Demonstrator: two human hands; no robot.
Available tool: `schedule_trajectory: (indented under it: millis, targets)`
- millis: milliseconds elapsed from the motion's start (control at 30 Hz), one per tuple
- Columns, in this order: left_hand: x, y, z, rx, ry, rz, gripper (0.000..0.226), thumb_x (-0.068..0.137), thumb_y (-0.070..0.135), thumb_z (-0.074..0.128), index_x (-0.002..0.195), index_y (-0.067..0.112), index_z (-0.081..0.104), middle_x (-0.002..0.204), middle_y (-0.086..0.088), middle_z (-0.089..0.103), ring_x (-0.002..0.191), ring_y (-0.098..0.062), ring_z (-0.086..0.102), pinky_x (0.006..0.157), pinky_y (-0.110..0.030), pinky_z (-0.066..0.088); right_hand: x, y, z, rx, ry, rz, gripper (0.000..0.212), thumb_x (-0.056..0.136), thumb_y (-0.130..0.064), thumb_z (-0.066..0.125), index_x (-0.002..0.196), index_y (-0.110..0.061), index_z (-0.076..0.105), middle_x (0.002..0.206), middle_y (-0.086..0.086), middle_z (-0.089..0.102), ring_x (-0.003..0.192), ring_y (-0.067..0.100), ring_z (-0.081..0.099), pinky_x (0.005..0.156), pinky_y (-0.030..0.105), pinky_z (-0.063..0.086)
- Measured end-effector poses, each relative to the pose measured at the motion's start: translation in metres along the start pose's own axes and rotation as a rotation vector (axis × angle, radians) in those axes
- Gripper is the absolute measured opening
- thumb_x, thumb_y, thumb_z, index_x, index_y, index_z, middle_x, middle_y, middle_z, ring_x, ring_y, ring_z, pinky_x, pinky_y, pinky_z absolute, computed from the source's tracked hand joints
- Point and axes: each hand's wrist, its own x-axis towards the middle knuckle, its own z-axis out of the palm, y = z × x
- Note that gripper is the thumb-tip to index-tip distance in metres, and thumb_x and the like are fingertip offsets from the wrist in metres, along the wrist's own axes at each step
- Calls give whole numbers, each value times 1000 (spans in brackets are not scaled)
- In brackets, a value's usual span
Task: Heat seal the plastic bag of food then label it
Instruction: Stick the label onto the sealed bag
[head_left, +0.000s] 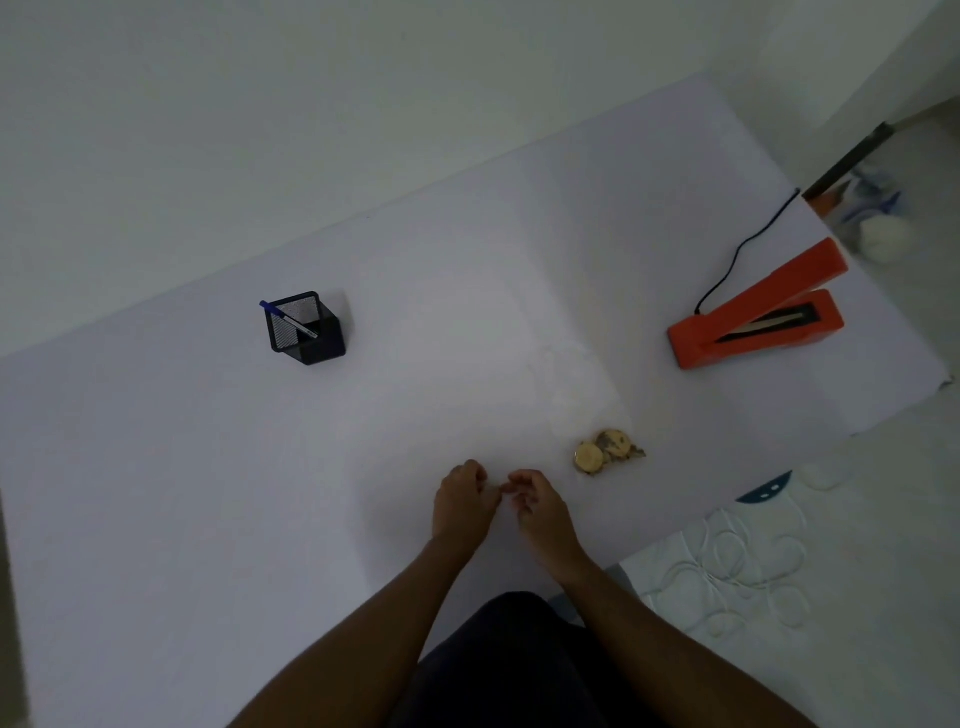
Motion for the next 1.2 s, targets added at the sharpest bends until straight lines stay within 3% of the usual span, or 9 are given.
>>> schedule_trajectory:
  millis: [233, 667, 967, 1200]
  targets:
    - [1, 0, 0, 26, -3, 5, 8, 87, 21, 63, 84, 15, 57, 81, 1, 58, 71, -16, 55, 60, -27, 44, 1, 1, 0, 10, 39, 35, 38, 92, 7, 47, 114, -21, 58, 106, -8, 70, 101, 10, 66, 96, 35, 53]
    - [1, -1, -1, 80, -35, 74, 1, 85, 14, 59, 85, 14, 60, 81, 0, 56, 70, -16, 53, 58, -23, 36, 1, -1, 1, -5, 53, 16, 39, 92, 8, 47, 115, -22, 57, 108, -8, 69, 103, 6, 65, 97, 32, 53]
    - [-5, -2, 5, 109, 41, 120, 12, 90, 10, 58, 81, 6, 64, 80, -8, 61, 68, -20, 56, 57, -25, 37, -3, -1, 1, -103, 25, -51, 33, 95, 2, 45, 118, -19, 57, 112, -5, 68, 107, 12, 63, 95, 24, 48]
    - [-9, -7, 1, 34, 50, 119, 14, 93, 13, 57, 82, 8, 63, 78, -4, 60, 67, -12, 50, 59, -20, 34, -1, 1, 5, -118, -39, -112, 36, 95, 1, 46, 123, -19, 54, 121, -3, 67, 115, 13, 60, 101, 29, 47]
